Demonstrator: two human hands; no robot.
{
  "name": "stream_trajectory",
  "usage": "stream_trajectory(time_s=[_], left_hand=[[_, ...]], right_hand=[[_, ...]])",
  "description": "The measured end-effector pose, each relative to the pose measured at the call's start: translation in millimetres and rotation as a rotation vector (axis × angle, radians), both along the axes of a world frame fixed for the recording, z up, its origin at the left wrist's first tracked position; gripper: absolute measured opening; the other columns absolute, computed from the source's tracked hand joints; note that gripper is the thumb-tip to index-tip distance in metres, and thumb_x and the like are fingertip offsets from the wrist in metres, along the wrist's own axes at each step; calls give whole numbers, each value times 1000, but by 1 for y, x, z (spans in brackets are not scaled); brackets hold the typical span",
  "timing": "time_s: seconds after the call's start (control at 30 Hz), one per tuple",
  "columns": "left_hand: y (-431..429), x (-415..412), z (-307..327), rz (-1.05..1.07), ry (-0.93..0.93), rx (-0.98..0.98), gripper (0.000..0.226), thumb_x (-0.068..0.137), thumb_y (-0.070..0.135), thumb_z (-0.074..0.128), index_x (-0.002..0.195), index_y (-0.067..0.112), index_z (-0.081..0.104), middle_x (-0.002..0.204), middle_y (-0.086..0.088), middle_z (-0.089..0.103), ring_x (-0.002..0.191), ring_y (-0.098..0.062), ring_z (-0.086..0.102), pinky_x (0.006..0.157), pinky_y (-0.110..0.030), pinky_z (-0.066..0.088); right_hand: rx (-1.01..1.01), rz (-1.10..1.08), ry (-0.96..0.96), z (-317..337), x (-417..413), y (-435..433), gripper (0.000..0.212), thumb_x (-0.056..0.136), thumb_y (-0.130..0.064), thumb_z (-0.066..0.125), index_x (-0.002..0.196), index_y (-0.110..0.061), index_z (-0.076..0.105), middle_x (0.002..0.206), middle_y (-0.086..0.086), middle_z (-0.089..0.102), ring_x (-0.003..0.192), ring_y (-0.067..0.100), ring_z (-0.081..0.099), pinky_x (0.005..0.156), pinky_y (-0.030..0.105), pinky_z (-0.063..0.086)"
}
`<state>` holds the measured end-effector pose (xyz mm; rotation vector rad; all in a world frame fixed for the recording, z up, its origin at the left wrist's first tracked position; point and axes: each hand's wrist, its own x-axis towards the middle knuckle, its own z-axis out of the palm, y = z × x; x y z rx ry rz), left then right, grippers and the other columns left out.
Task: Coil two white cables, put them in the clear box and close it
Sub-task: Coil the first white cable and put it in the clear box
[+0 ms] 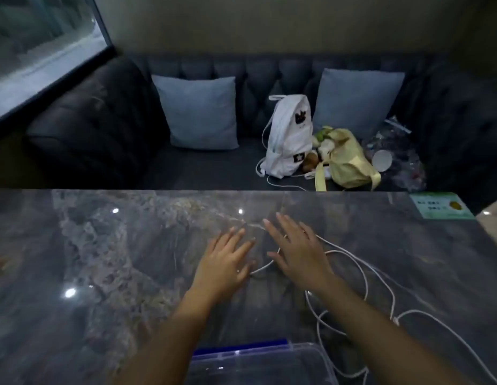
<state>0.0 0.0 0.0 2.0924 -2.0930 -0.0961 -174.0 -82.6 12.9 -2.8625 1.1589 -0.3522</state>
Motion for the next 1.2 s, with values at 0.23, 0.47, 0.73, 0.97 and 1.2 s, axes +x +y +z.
stream_trajectory(time_s=[0.23,0.47,0.73,0.97,1.2], left_hand=[[10,-9,-40,-42,-45,257,54,95,47,30,145,30,23,159,0,14,146,-16,1,116,-37,-10],[13,-20,-29,-79,8,103,26,88,19,46,105,10,63,118,-10,61,115,-25,53,111,-34,18],[16,-34,7,82,600,217,25,98,31,39,88,14,53,77,-8,66,75,-24,61,74,-37,46],[22,-33,113,65,1063,48,30,98,18,39,72,16,53,52,10,42,42,1,38,43,-14,32],[39,-22,198,4,1580,-27,30,96,17,35,69,11,47,39,13,27,34,-1,19,37,-12,13]], right_hand=[[272,70,212,-47,-14,8,60,92,-42,41,144,-25,17,155,6,17,142,19,13,113,39,13],[37,157,211,-29,-12,23,17,57,-24,76,64,-20,61,67,-4,64,68,15,64,77,28,31],[242,138,-56,18,-5,20,22,94,-22,42,97,-4,55,106,15,60,101,27,52,86,32,29],[374,81,-579,93,-1,31,13,90,-21,55,88,-9,59,74,1,61,68,14,57,66,32,45],[595,63,-877,134,-2,55,18,93,-18,49,81,-31,50,59,-4,55,52,2,52,54,17,45]])
